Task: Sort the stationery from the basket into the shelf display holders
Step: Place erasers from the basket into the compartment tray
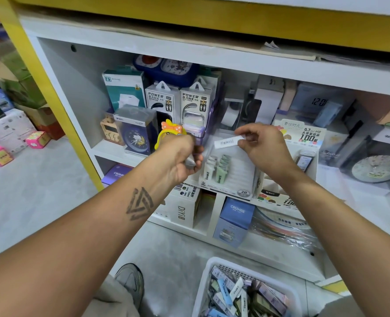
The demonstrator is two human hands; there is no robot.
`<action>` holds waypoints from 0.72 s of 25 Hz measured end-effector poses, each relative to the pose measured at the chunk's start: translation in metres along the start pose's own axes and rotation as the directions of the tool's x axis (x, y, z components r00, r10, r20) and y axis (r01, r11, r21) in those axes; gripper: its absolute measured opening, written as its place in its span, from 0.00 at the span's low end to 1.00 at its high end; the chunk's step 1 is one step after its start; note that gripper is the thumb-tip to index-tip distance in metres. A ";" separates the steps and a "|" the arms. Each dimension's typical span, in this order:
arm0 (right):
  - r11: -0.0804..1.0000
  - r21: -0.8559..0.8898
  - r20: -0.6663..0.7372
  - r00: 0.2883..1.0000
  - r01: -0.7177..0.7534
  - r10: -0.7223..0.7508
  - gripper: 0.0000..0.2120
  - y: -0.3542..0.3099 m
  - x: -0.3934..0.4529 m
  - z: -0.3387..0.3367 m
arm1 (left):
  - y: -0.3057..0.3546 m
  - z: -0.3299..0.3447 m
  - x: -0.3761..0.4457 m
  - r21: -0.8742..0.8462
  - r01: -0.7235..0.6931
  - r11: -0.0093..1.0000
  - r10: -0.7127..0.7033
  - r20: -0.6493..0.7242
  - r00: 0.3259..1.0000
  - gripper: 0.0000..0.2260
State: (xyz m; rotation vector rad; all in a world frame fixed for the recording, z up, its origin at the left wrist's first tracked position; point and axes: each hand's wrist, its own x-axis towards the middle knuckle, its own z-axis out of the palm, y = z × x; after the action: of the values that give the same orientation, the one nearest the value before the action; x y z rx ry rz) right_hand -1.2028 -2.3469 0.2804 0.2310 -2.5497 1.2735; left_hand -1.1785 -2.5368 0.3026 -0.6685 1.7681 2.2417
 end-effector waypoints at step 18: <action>0.954 -0.268 0.064 0.991 0.133 -0.121 0.10 0.006 0.006 0.024 | 0.005 -0.017 0.000 0.001 0.083 0.997 -0.083 0.068 0.994 0.04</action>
State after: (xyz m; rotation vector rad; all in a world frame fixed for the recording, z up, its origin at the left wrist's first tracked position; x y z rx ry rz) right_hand -1.2143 -2.3622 0.2642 0.3624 -2.6634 0.8686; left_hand -1.1766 -2.5540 0.3041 -0.6452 1.6754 2.1853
